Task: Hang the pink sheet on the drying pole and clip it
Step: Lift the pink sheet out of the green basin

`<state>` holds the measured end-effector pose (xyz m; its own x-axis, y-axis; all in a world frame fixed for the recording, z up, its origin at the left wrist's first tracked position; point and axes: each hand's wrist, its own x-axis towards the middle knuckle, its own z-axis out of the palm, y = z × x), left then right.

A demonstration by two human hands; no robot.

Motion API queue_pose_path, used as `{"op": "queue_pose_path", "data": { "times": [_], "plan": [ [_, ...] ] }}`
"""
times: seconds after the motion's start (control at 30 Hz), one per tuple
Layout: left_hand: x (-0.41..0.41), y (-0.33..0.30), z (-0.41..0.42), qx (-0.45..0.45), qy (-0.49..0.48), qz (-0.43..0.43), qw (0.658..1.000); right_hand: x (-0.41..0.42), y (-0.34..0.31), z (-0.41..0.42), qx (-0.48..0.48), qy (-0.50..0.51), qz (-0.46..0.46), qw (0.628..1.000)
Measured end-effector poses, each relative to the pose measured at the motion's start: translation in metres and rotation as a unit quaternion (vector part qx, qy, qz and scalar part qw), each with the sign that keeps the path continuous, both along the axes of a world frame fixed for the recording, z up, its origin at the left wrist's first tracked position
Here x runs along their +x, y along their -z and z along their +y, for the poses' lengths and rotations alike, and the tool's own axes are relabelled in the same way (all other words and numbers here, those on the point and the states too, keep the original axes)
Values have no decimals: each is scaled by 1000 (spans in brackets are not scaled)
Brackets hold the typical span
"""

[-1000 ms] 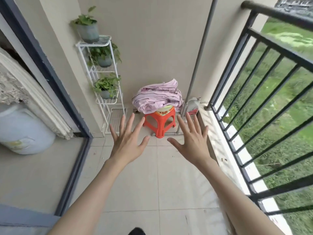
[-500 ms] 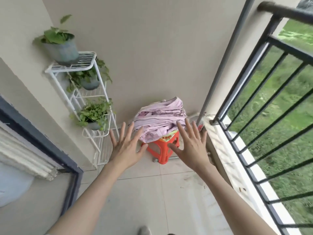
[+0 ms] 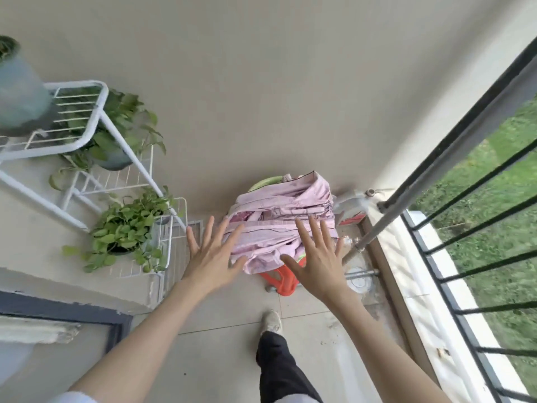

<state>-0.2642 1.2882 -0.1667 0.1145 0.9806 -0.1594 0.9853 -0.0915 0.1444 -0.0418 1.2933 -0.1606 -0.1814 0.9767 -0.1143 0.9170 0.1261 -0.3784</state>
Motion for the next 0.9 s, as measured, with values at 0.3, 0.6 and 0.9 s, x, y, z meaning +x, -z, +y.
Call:
{"op": "queue_pose_path", "data": {
  "times": [0.3, 0.6, 0.9],
  "plan": [
    [-2, 97, 106, -80, 55, 4, 995, -20, 96, 119, -97, -29, -19, 995],
    [-6, 235, 166, -125, 109, 32, 986, -38, 235, 165, -112, -3, -87, 990],
    [1, 295, 185, -133, 62, 76, 986, -70, 299, 176, -12, 53, -110, 993]
  ]
}}
